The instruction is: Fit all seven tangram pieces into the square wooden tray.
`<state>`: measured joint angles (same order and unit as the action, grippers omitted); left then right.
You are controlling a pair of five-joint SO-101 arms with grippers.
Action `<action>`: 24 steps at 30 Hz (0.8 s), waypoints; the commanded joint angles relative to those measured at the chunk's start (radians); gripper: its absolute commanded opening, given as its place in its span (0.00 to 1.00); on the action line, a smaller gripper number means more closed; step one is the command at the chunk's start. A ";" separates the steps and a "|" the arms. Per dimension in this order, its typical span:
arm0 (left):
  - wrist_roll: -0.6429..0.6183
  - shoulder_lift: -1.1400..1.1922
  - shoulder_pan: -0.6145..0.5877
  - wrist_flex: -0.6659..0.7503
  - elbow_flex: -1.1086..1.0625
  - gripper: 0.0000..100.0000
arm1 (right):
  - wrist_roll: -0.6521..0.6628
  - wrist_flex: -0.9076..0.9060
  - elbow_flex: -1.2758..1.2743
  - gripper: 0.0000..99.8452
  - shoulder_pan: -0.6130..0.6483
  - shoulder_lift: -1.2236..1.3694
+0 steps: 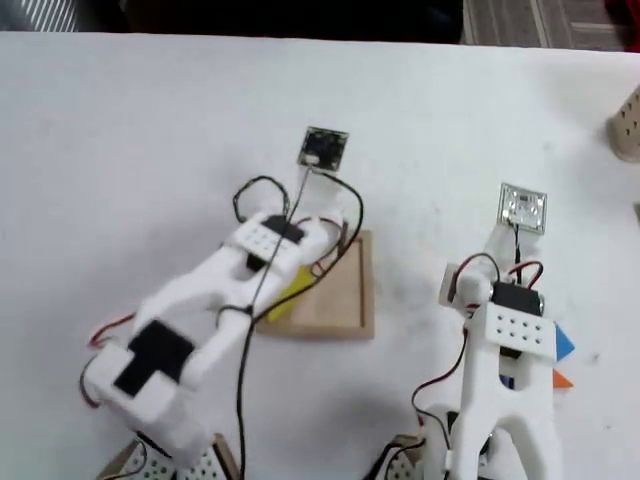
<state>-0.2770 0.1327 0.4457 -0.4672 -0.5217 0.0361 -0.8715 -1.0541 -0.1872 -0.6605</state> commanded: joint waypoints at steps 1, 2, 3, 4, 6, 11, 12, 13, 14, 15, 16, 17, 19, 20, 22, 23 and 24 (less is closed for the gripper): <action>0.009 -0.191 -0.008 0.002 -0.048 0.02 | 0.014 0.021 0.006 0.02 -0.002 -0.028; 0.009 -0.219 -0.022 0.003 -0.064 0.02 | 0.014 0.021 0.006 0.02 -0.002 -0.028; 0.009 -0.229 -0.036 0.003 -0.075 0.02 | 0.014 0.021 0.005 0.02 -0.002 -0.028; 0.009 -0.229 -0.051 0.014 -0.080 0.02 | 0.014 0.021 0.005 0.02 -0.002 -0.028; 0.009 -0.200 -0.087 0.066 -0.086 0.02 | 0.014 0.021 0.003 0.02 -0.002 -0.028; 0.011 -0.016 -0.153 0.158 -0.005 0.02 | 0.014 0.019 0.003 0.02 -0.002 -0.028; 0.011 0.022 -0.162 0.158 0.029 0.02 | 0.014 0.019 0.003 0.02 -0.002 -0.028; 0.011 0.058 -0.168 0.158 0.061 0.02 | 0.014 0.019 0.002 0.02 -0.002 -0.028; 0.011 0.091 -0.171 0.158 0.089 0.02 | 0.014 0.019 0.002 0.02 -0.002 -0.028; 0.011 0.119 -0.171 0.157 0.110 0.02 | 0.014 0.019 0.002 0.02 -0.002 -0.028; 0.011 0.139 -0.165 0.157 0.120 0.02 | 0.014 0.019 0.002 0.02 -0.002 -0.030; 0.011 0.148 -0.160 0.157 0.121 0.02 | 0.014 0.019 0.002 0.02 -0.002 -0.030; 0.034 0.142 -0.142 0.150 0.117 0.02 | 0.014 0.019 0.002 0.02 -0.002 -0.030; 0.046 0.133 -0.133 0.133 0.112 0.02 | 0.014 0.019 0.002 0.02 -0.002 -0.030; 0.052 0.113 -0.113 0.109 0.092 0.02 | 0.014 0.019 0.002 0.02 -0.002 -0.030; 0.054 0.101 -0.099 0.104 0.075 0.02 | 0.014 0.019 0.002 0.02 -0.002 -0.030; 0.054 0.090 -0.087 0.104 0.058 0.02 | 0.014 0.019 0.002 0.02 -0.002 -0.030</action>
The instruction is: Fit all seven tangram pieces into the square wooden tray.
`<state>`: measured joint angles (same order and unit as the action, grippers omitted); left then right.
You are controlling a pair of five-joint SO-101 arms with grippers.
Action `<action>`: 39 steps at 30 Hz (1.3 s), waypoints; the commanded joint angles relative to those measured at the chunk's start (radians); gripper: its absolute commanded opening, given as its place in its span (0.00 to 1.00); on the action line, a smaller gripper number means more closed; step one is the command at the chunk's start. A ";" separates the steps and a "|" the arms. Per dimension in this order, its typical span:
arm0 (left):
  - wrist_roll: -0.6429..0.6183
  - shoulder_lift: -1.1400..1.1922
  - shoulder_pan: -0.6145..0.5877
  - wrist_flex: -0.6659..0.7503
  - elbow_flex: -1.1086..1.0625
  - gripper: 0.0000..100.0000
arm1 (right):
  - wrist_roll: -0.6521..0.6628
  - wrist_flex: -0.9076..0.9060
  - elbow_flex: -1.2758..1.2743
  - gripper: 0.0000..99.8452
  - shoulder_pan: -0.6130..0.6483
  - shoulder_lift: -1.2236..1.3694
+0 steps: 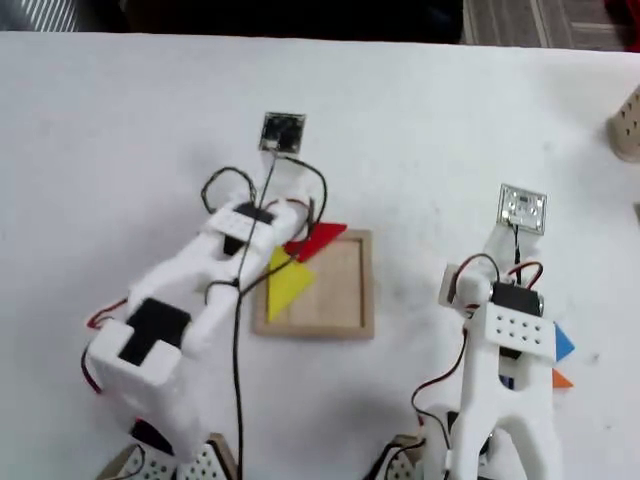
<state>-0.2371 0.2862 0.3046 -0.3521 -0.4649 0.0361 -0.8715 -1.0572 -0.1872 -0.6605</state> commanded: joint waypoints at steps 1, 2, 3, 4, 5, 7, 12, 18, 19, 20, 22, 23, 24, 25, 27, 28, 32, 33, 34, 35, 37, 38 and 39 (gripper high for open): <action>0.012 -0.074 0.067 -0.012 -0.017 0.02 | 0.014 0.019 0.005 0.02 -0.002 -0.030; 0.012 -0.087 0.077 -0.012 -0.034 0.02 | 0.014 0.019 0.005 0.02 -0.002 -0.030; 0.012 -0.101 0.087 -0.014 -0.049 0.02 | 0.014 0.019 0.005 0.02 -0.002 -0.030; 0.012 -0.114 0.093 -0.014 -0.068 0.02 | 0.014 0.019 0.005 0.02 -0.002 -0.030; 0.012 -0.130 0.101 -0.014 -0.086 0.02 | 0.014 0.019 0.005 0.02 -0.002 -0.030; 0.011 -0.162 0.117 -0.014 -0.118 0.02 | 0.014 0.019 0.005 0.02 -0.002 -0.030; 0.011 -0.231 0.143 -0.012 -0.163 0.02 | 0.014 0.019 0.005 0.02 -0.002 -0.030; 0.011 -0.305 0.067 -0.017 -0.167 0.02 | 0.014 0.019 0.005 0.02 -0.002 -0.030; 0.011 -0.317 0.044 -0.032 -0.172 0.02 | 0.014 0.019 0.005 0.02 -0.002 -0.030; 0.011 -0.328 0.024 -0.054 -0.181 0.02 | 0.014 0.019 0.005 0.02 -0.002 -0.030; 0.015 -0.343 -0.010 -0.091 -0.201 0.02 | 0.014 0.019 0.005 0.02 -0.002 -0.030; 0.017 -0.346 -0.024 -0.095 -0.215 0.02 | 0.014 0.019 0.005 0.02 -0.002 -0.030; 0.017 -0.344 -0.036 -0.092 -0.227 0.02 | 0.014 0.019 0.005 0.02 -0.002 -0.030; 0.018 -0.341 -0.045 -0.086 -0.238 0.02 | 0.014 0.019 0.005 0.02 -0.002 -0.030; 0.014 -0.321 -0.059 -0.066 -0.247 0.02 | 0.014 0.019 0.005 0.02 -0.002 -0.030; 0.012 -0.308 -0.065 -0.057 -0.245 0.02 | 0.014 0.019 0.005 0.02 -0.002 -0.030; 0.011 -0.231 -0.067 -0.051 -0.196 0.02 | 0.014 0.019 0.005 0.02 -0.004 -0.030; 0.011 -0.216 -0.067 -0.052 -0.186 0.02 | 0.014 0.019 0.005 0.02 -0.005 -0.030; 0.011 -0.202 -0.067 -0.066 -0.172 0.02 | 0.014 0.019 0.005 0.02 -0.007 -0.030; 0.011 -0.199 -0.067 -0.087 -0.161 0.02 | 0.014 0.019 0.005 0.02 -0.007 -0.030; 0.011 -0.202 -0.058 -0.123 -0.155 0.02 | 0.014 0.019 0.005 0.02 -0.007 -0.030; 0.011 -0.206 -0.050 -0.137 -0.155 0.02 | 0.014 0.019 0.005 0.02 -0.007 -0.030; 0.011 -0.213 -0.036 -0.147 -0.157 0.02 | 0.014 0.019 0.005 0.02 -0.007 -0.030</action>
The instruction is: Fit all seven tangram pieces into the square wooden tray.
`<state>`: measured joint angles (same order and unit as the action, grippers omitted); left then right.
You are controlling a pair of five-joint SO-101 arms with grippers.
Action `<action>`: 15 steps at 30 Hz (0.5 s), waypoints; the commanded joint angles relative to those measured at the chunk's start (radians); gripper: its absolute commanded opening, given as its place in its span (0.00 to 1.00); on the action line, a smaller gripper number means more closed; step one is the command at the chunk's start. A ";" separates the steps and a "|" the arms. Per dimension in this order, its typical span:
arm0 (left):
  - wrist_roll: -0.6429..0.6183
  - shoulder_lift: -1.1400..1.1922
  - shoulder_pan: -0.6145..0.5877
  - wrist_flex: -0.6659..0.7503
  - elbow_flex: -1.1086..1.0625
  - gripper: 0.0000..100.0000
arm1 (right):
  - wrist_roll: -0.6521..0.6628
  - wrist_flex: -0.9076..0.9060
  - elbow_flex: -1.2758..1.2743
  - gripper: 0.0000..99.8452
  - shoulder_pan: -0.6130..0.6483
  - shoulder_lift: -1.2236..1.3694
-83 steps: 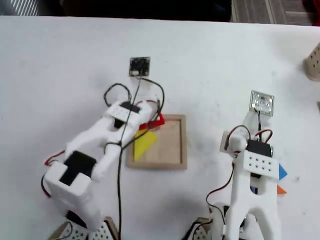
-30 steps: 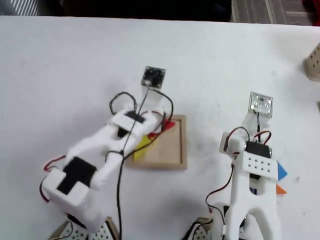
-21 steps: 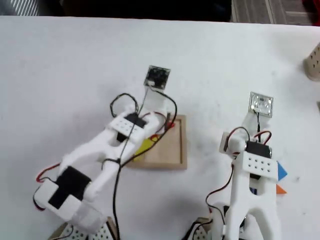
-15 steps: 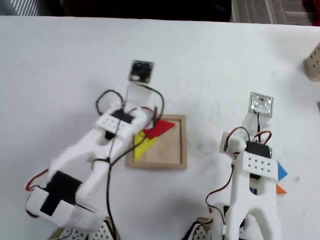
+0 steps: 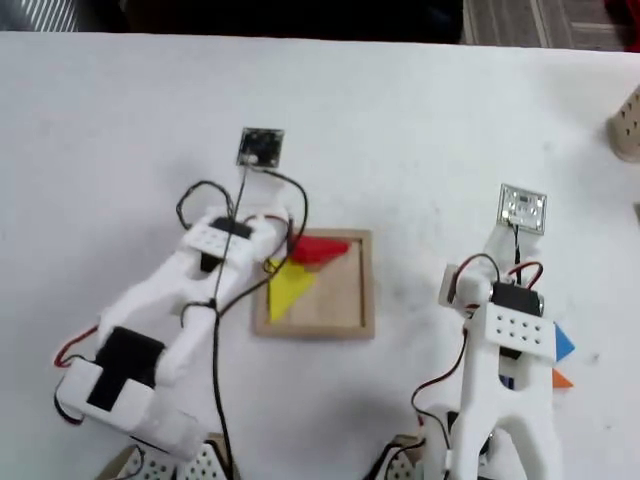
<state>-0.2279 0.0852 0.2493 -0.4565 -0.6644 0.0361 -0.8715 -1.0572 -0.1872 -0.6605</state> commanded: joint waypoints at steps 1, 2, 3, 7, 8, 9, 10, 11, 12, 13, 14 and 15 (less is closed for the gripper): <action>0.002 -0.018 0.030 -0.049 0.035 0.02 | 0.014 0.019 0.005 0.02 -0.007 -0.030; 0.002 -0.025 0.044 -0.049 0.026 0.02 | 0.014 0.019 0.005 0.02 -0.005 -0.030; 0.002 -0.036 0.058 -0.046 0.017 0.02 | 0.014 0.019 0.005 0.02 -0.005 -0.030; 0.002 -0.096 0.079 -0.044 0.006 0.02 | 0.014 0.019 0.005 0.02 -0.004 -0.030; 0.002 -0.114 0.076 -0.046 0.006 0.02 | 0.014 0.019 0.005 0.02 -0.004 -0.030; 0.002 -0.134 0.071 -0.051 0.005 0.02 | 0.014 0.019 0.005 0.02 -0.004 -0.030; 0.002 -0.150 0.068 -0.052 0.002 0.02 | 0.014 0.019 0.005 0.02 -0.004 -0.030; 0.002 -0.166 0.067 -0.049 -0.014 0.02 | 0.014 0.019 0.005 0.02 -0.004 -0.030; 0.002 -0.183 0.065 -0.044 -0.032 0.02 | 0.014 0.019 0.005 0.02 -0.004 -0.030; 0.002 -0.202 0.065 -0.044 -0.049 0.02 | 0.014 0.019 0.005 0.02 -0.004 -0.030; 0.003 -0.222 0.068 -0.044 -0.068 0.02 | 0.014 0.019 0.005 0.02 -0.004 -0.030; 0.005 -0.242 0.070 -0.051 -0.084 0.02 | 0.014 0.019 0.005 0.02 -0.004 -0.030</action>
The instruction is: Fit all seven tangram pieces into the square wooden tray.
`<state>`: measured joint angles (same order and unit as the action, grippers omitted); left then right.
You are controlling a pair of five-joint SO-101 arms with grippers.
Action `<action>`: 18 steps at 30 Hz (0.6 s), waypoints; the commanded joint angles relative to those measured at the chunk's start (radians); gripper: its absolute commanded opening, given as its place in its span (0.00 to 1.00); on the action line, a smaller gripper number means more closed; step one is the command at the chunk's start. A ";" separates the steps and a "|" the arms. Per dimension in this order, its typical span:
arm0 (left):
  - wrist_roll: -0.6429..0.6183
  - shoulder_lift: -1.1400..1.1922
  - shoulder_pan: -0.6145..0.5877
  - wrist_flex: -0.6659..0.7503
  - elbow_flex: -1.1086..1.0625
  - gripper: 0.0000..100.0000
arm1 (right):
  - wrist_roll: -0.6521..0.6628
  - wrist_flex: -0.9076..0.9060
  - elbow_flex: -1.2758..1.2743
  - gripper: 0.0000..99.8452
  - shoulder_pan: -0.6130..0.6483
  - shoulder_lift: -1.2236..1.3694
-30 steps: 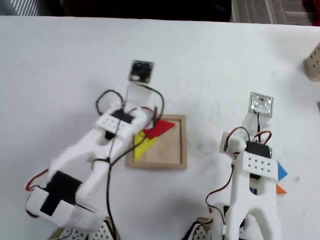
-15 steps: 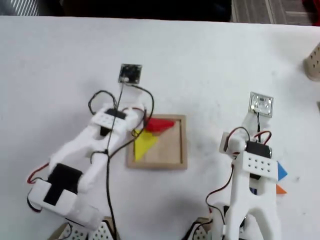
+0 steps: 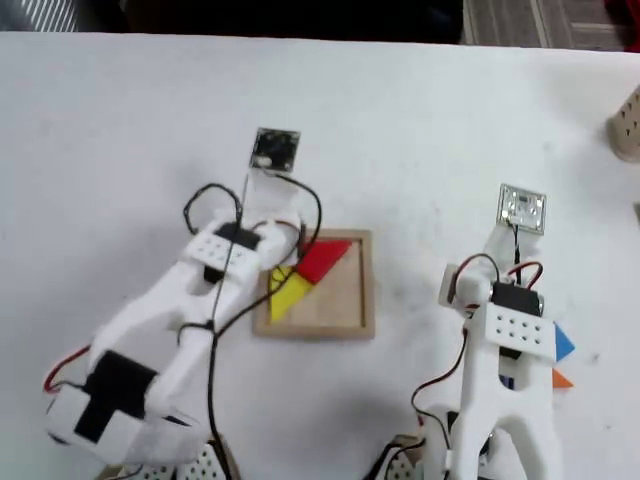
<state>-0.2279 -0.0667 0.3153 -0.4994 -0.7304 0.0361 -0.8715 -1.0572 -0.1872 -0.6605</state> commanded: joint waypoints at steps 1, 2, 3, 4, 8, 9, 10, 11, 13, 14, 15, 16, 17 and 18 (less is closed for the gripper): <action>0.008 -0.107 0.010 -0.008 -0.040 0.02 | 0.014 0.019 0.005 0.02 -0.004 -0.030; 0.009 -0.119 0.021 -0.008 -0.061 0.02 | 0.014 0.019 0.005 0.02 -0.004 -0.030; 0.009 -0.128 0.028 -0.008 -0.084 0.02 | 0.014 0.019 0.005 0.02 -0.004 -0.030; 0.009 -0.133 0.036 -0.008 -0.104 0.02 | 0.014 0.019 0.005 0.02 -0.004 -0.030; 0.009 -0.131 0.087 -0.002 -0.160 0.02 | 0.014 0.019 0.005 0.02 -0.004 -0.030; 0.009 -0.131 0.099 0.000 -0.164 0.02 | 0.014 0.019 0.005 0.02 -0.004 -0.030; 0.009 -0.131 0.105 0.002 -0.164 0.02 | 0.014 0.019 0.005 0.02 -0.004 -0.030; 0.006 -0.131 0.105 0.017 -0.164 0.02 | 0.014 0.019 0.005 0.02 -0.004 -0.030; 0.003 -0.130 0.096 0.063 -0.164 0.02 | 0.014 0.019 0.005 0.02 -0.004 -0.030; 0.003 -0.122 0.094 0.084 -0.164 0.02 | 0.014 0.019 0.005 0.02 -0.004 -0.030; 0.002 -0.107 0.090 0.104 -0.163 0.02 | 0.014 0.019 0.005 0.02 -0.004 -0.030; 0.002 -0.085 0.091 0.117 -0.155 0.02 | 0.014 0.019 0.005 0.02 -0.004 -0.030; 0.002 -0.061 0.094 0.118 -0.138 0.02 | 0.014 0.019 0.005 0.02 -0.005 -0.030; 0.002 -0.038 0.094 0.107 -0.115 0.02 | 0.014 0.019 0.005 0.02 -0.005 -0.030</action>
<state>-0.2263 -0.1327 0.3982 -0.4150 -0.8945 0.0361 -0.8715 -1.0572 -0.1872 -0.6605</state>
